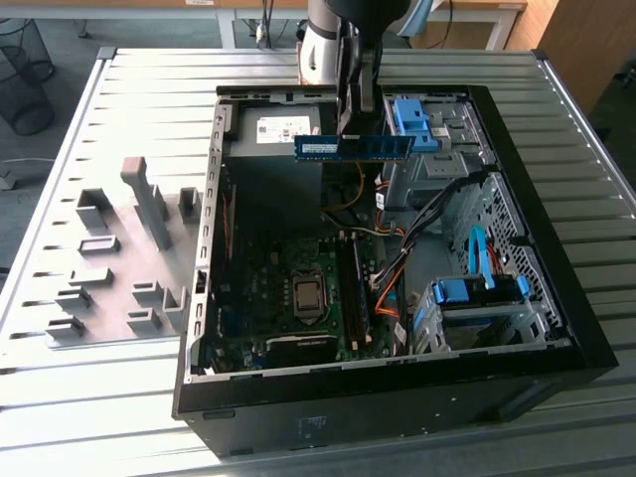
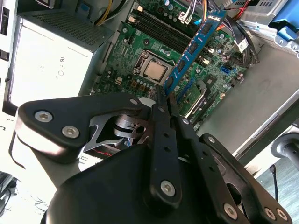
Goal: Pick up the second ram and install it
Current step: 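Insert the second ram into the second slot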
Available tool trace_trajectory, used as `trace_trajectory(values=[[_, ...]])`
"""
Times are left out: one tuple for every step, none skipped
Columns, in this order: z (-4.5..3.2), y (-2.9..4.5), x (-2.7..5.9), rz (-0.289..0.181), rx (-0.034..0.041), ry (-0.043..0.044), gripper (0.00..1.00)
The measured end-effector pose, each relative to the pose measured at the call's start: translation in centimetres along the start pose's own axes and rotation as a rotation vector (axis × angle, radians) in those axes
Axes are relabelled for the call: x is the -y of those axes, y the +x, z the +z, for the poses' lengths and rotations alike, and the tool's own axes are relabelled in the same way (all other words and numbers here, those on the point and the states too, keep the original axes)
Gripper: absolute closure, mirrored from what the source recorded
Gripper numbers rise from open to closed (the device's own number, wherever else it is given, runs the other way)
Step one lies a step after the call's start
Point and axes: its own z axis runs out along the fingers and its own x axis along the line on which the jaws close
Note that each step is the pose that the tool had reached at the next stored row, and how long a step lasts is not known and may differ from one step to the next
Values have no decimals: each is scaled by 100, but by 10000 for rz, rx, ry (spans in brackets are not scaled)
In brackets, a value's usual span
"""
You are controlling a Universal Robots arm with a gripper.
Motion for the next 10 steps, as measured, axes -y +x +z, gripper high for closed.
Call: trace_trajectory(values=[[0,0,0,0,0,0,86],[0,0,0,1,0,0,86],[0,0,0,1,0,0,86],[0,0,0,2,0,0,86],[0,0,0,7,0,0,86],[0,0,0,21,0,0,86],[0,0,0,51,-1,0,86],[0,0,0,98,-1,1,86],[1,0,0,171,-2,1,86],[1,0,0,266,-3,3,86]])
